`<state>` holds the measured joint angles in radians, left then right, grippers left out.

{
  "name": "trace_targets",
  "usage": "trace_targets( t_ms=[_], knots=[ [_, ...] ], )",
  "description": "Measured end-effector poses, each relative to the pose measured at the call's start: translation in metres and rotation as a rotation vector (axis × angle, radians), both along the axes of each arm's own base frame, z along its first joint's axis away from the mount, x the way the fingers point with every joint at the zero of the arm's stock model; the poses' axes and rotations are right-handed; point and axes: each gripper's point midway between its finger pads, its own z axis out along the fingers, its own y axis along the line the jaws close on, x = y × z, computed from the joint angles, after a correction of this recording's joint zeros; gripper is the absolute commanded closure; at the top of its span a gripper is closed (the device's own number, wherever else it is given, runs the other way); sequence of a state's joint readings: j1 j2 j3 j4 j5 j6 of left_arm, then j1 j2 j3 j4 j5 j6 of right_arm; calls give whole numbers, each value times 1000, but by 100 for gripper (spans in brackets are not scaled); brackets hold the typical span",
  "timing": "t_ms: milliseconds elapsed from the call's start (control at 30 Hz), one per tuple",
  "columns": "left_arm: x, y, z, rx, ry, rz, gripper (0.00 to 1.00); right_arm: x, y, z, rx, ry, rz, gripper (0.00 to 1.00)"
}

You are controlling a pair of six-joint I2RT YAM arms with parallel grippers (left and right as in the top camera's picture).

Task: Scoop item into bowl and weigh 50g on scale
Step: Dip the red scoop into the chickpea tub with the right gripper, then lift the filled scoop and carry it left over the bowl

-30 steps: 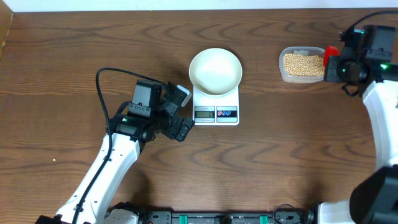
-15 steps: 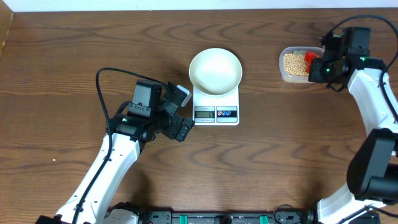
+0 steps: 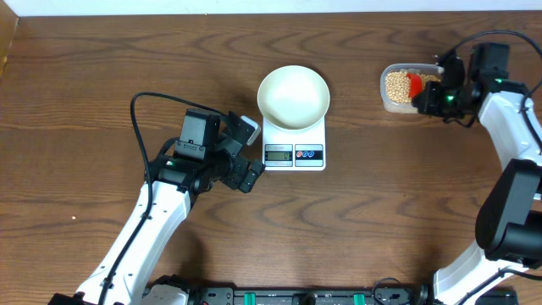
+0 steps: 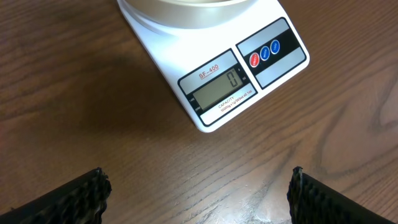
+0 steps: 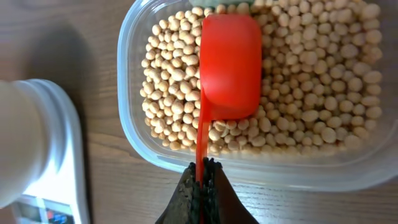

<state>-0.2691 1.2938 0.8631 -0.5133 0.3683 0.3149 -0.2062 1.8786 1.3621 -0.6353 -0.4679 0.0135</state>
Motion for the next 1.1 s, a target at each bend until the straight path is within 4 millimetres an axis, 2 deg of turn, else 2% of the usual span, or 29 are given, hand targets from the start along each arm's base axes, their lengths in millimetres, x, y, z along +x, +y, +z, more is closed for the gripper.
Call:
trace_targets(
  t_ms=[400,800,1100],
  knots=[
    [0,0,0,0,0,0,7,-12,-27,16,280,-9,-70,99],
    [0,0,0,0,0,0,7,-13,-23,30,392,-43,-49,99],
    [0,0,0,0,0,0,7,-18,-54,41,464,-86,-108,99]
  ],
)
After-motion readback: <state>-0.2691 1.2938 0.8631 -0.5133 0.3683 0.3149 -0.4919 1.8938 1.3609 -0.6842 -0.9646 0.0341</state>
